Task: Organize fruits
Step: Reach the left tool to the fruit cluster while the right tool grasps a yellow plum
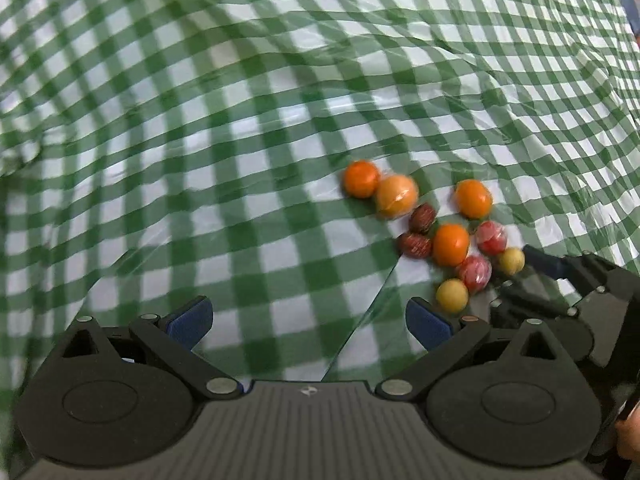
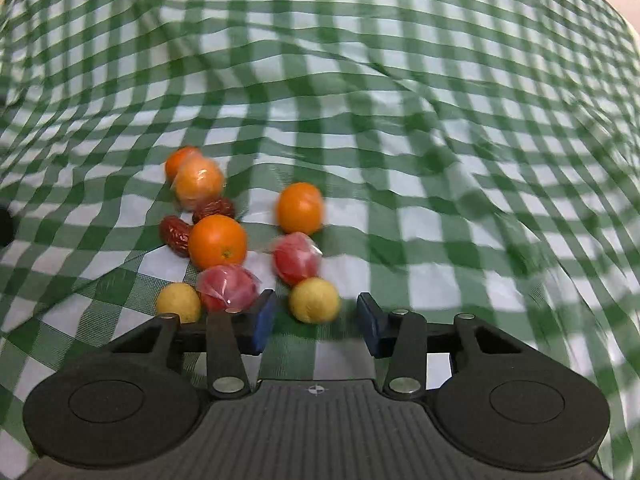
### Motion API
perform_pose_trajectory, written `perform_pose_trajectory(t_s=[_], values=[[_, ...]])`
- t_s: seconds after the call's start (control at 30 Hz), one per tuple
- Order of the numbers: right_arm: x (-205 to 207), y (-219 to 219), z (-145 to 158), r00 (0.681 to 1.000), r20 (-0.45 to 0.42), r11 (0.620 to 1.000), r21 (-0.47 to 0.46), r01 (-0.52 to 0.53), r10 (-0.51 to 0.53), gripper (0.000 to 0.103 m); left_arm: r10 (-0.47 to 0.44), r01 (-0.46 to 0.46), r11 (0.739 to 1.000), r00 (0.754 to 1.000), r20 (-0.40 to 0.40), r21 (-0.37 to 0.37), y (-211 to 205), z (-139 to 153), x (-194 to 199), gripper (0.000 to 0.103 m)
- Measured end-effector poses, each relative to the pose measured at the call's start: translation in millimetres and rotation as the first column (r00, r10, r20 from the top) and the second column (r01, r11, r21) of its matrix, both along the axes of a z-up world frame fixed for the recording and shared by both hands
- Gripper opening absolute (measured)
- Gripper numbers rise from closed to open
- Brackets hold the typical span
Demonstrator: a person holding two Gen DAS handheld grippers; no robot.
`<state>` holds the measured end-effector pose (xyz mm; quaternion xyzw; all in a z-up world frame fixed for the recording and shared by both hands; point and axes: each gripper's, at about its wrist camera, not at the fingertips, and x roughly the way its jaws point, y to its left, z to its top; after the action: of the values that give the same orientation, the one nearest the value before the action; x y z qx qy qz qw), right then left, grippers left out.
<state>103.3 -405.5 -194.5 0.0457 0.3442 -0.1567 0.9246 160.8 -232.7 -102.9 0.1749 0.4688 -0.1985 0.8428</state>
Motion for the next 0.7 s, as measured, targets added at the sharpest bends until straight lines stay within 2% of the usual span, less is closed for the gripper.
perform_pose_trajectory(t_s=[0.07,0.1,0.17,0.23,0.3,0.4,0.53,0.67,0.7], values=[[-2.1,-8.8,-0.4,1.000,0.021,0.999,0.040,0.021,-0.022,0.028,-0.018,0.018,1.000,1.000,-0.004,-0.009,-12.8,-9.3,9.9,0.103],[-4.0,-14.4,-0.6,0.999,0.029,0.997,0.063,0.035,-0.037,0.028,-0.028,0.028,1.000,1.000,-0.004,-0.014,-18.2,-13.9,14.1,0.102],[-8.9,-20.1,-0.8,0.997,0.039,0.994,0.092,0.060,-0.064,0.028,-0.069,0.069,0.998,0.998,-0.009,-0.014,-30.8,-24.9,22.4,0.093],[-6.8,-21.3,-2.4,0.997,0.042,0.992,0.110,0.063,-0.068,0.028,-0.159,0.159,0.987,0.987,-0.019,0.012,-45.3,-37.3,28.6,0.080],[-5.5,-26.0,-2.7,0.996,0.048,0.990,0.120,0.073,-0.079,0.028,-0.254,0.255,0.966,0.967,-0.022,0.036,-55.9,-46.6,30.6,0.075],[-6.0,-36.3,-1.3,0.992,0.054,0.983,0.149,0.105,-0.114,0.028,-0.393,0.393,0.917,0.919,-0.021,0.067,-69.9,-57.1,30.8,0.066],[-17.3,-22.1,8.6,0.988,0.059,0.977,0.164,0.134,-0.146,0.028,-0.496,0.497,0.865,0.868,-0.033,0.064,-86.0,-66.1,30.9,0.059],[-18.9,-23.4,10.1,0.986,0.065,0.975,0.175,0.140,-0.153,0.028,-0.514,0.516,0.856,0.856,-0.051,0.042,-90.5,-73.2,33.3,0.055],[-19.0,-24.1,9.8,0.986,0.067,0.974,0.177,0.141,-0.155,0.028,-0.522,0.524,0.852,0.851,-0.063,0.022,-90.2,-73.2,34.5,0.041]])
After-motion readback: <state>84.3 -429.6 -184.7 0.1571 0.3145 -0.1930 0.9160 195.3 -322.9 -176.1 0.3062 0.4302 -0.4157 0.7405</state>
